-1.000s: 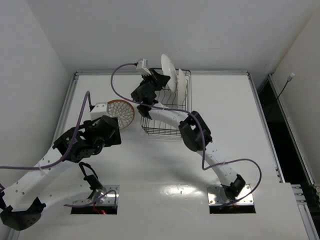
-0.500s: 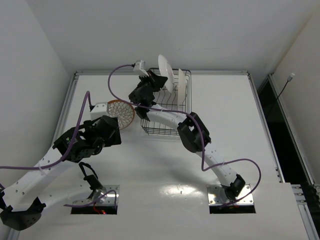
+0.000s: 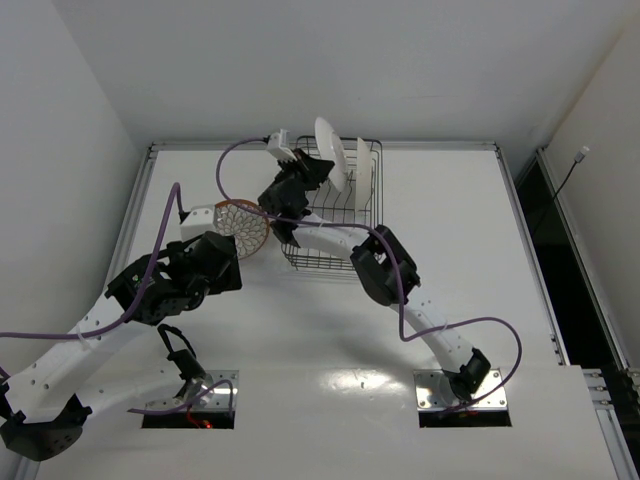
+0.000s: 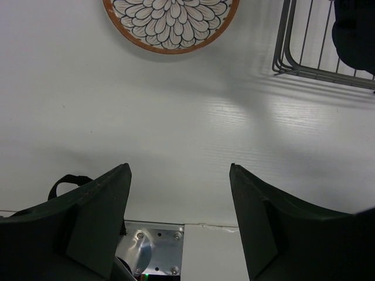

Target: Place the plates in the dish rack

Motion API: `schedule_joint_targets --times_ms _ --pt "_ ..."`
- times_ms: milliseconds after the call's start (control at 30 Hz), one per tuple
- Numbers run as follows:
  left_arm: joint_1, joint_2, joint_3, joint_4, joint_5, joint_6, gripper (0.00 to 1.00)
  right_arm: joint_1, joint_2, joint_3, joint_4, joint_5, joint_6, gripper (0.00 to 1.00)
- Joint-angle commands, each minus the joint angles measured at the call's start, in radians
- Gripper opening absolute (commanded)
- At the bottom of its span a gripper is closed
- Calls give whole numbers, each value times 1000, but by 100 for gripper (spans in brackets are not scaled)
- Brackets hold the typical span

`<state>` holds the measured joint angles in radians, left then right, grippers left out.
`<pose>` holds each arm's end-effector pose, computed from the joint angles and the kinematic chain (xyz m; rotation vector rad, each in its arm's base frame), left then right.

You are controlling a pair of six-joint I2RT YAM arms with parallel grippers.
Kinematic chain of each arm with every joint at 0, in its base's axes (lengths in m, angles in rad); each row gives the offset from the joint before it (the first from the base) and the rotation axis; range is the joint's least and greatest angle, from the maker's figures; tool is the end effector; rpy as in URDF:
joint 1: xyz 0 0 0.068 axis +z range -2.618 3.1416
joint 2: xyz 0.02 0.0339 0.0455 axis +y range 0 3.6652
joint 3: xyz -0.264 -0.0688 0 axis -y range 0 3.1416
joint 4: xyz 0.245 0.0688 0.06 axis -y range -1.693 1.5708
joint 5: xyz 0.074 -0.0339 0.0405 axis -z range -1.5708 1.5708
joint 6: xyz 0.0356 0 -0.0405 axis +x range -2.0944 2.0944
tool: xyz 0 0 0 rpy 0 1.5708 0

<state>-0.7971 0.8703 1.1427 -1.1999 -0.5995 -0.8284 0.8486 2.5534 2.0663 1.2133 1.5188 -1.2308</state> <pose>0.1064 -0.0802 0.3563 -0.2706 2.2773 -0.0673 0.3843 0.3824 0.2487 0.1434 1.6070 -0.9351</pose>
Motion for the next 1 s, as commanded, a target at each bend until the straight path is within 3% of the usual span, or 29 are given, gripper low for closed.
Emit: schedule_joint_targets --times_ms 0,400,667,967 --pt "-8 -2 12 -13 -16 -2 65 7 5 -24 118 307 4 0" --pt "-8 7 12 -23 -16 -2 65 17 -4 -147 251 307 4 0" --pt "-8 16 22 -32 -16 -2 65 17 -4 -158 302 307 4 19" --pt "-8 36 31 -32 -16 -2 65 17 -25 -149 311 307 4 24"
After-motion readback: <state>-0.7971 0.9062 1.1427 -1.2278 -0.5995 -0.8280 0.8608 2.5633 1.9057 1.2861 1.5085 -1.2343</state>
